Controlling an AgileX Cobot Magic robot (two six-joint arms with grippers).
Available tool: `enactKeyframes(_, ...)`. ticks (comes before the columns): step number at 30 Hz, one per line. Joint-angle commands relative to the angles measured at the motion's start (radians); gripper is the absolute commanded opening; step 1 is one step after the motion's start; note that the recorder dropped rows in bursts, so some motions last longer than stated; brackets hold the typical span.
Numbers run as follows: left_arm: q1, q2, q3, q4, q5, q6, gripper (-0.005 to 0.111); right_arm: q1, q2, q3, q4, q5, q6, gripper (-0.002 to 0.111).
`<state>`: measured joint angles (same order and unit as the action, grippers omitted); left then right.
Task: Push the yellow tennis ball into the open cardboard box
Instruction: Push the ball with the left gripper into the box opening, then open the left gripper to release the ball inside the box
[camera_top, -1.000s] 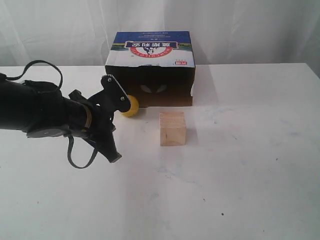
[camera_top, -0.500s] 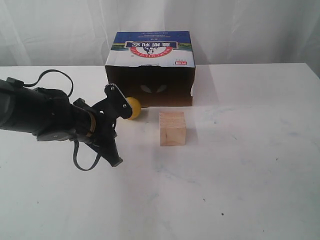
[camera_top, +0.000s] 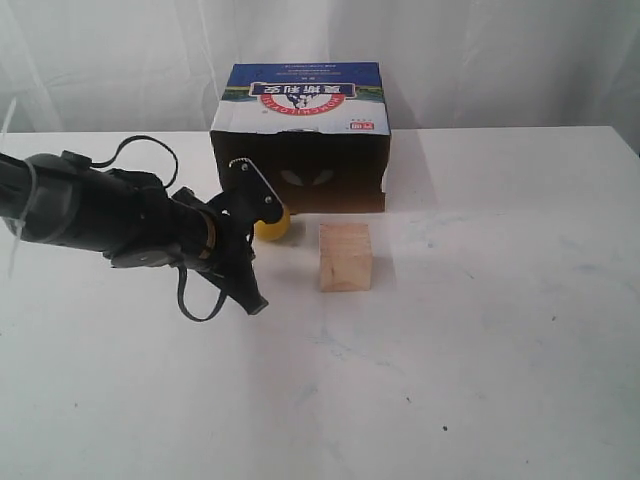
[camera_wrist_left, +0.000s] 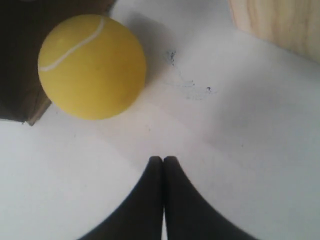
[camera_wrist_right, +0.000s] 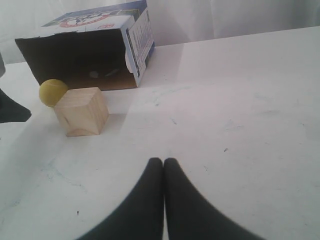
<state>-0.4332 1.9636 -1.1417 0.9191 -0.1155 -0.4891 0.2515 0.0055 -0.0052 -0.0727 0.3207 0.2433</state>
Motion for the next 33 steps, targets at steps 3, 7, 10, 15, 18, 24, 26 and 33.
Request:
enactKeyframes(3,0.027,0.111,-0.139,0.009,-0.087,0.065,0.0,-0.003,-0.005,0.005,-0.005,-0.008,-0.004,0.0)
enactKeyframes(7,0.062,0.191,-0.368,0.061,0.009,0.095,0.0,-0.003,-0.005,0.005,-0.005,-0.008,-0.004,0.0)
enactKeyframes(10,0.062,0.16,-0.483,0.155,0.115,0.07,0.0,-0.003,-0.005,0.005,-0.005,-0.008,-0.004,0.0)
enactKeyframes(15,0.06,0.091,-0.501,0.186,0.128,-0.006,0.0,-0.003,-0.005,0.005,-0.005,-0.008,-0.004,0.0)
enactKeyframes(18,0.043,0.061,-0.436,0.184,0.135,-0.009,0.0,-0.003,-0.005,0.005,-0.005,-0.008,-0.004,0.0)
enactKeyframes(24,-0.01,-0.023,-0.231,0.132,0.128,-0.012,0.0,-0.003,-0.005,0.005,-0.005,-0.008,-0.004,0.0)
enactKeyframes(26,-0.022,-0.067,-0.154,0.107,0.101,-0.012,0.0,-0.003,-0.005,0.005,-0.005,-0.008,-0.004,0.0)
enactKeyframes(33,-0.038,-0.233,0.118,-0.003,0.004,-0.012,0.0,-0.003,-0.005,0.005,-0.005,-0.008,-0.004,0.0)
